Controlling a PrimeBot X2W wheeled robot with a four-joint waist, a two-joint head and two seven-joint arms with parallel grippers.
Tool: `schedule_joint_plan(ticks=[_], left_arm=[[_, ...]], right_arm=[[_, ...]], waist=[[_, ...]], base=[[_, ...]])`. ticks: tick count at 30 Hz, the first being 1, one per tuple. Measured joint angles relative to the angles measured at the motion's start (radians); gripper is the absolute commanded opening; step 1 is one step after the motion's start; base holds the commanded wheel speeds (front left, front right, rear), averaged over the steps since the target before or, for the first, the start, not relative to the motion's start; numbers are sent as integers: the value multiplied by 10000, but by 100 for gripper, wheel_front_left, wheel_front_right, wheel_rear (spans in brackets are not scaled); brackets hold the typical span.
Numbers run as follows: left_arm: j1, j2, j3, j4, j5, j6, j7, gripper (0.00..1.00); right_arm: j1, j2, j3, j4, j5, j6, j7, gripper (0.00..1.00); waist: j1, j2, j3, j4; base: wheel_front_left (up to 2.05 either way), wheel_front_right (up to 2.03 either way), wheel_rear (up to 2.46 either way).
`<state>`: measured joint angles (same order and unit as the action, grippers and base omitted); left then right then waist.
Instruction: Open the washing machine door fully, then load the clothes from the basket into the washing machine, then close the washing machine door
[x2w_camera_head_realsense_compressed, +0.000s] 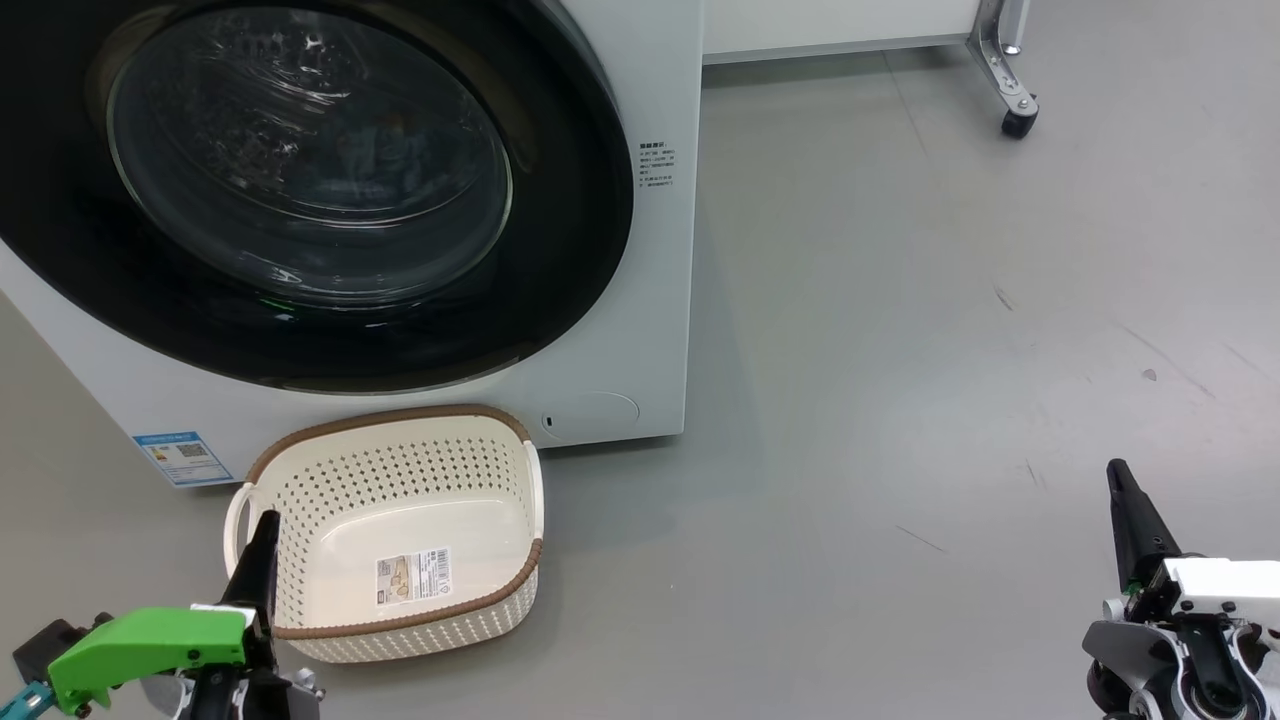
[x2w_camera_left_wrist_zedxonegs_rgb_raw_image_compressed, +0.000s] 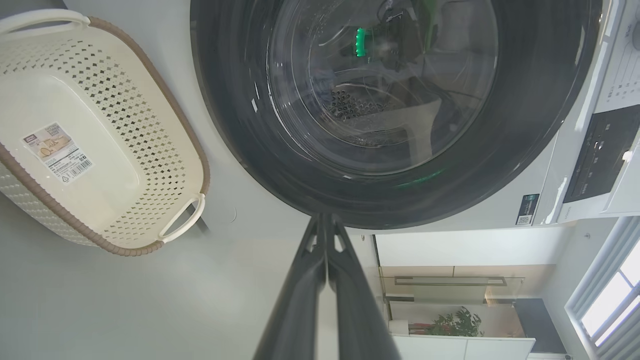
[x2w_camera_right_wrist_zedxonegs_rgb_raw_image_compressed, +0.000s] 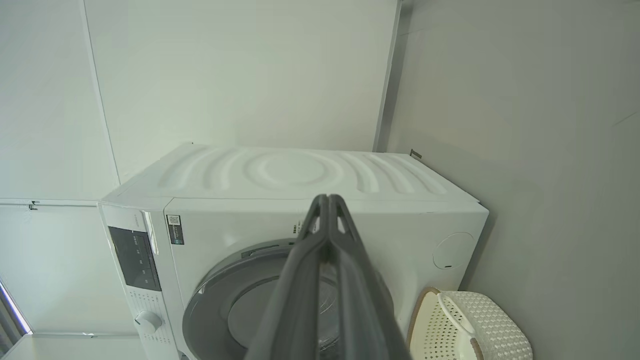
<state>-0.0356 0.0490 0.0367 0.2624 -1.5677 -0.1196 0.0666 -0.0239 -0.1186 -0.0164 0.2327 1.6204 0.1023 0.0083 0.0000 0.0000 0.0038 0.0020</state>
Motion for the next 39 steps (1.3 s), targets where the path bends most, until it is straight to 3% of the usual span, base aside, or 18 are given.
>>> schedule_joint_plan(ticks=[5,39], left_arm=[[-168,8,31,96,-554,-4,121,0],[-188,12,92,109,-554,-42,130,0]], right_arm=[[-147,27,-88,127,686,29,121,0],[-287,71,-115,330,686,111,136,0]], waist=[[0,0,-3,-15],[1,0,-8,-18]], base=[[0,0,0],[0,0,0]])
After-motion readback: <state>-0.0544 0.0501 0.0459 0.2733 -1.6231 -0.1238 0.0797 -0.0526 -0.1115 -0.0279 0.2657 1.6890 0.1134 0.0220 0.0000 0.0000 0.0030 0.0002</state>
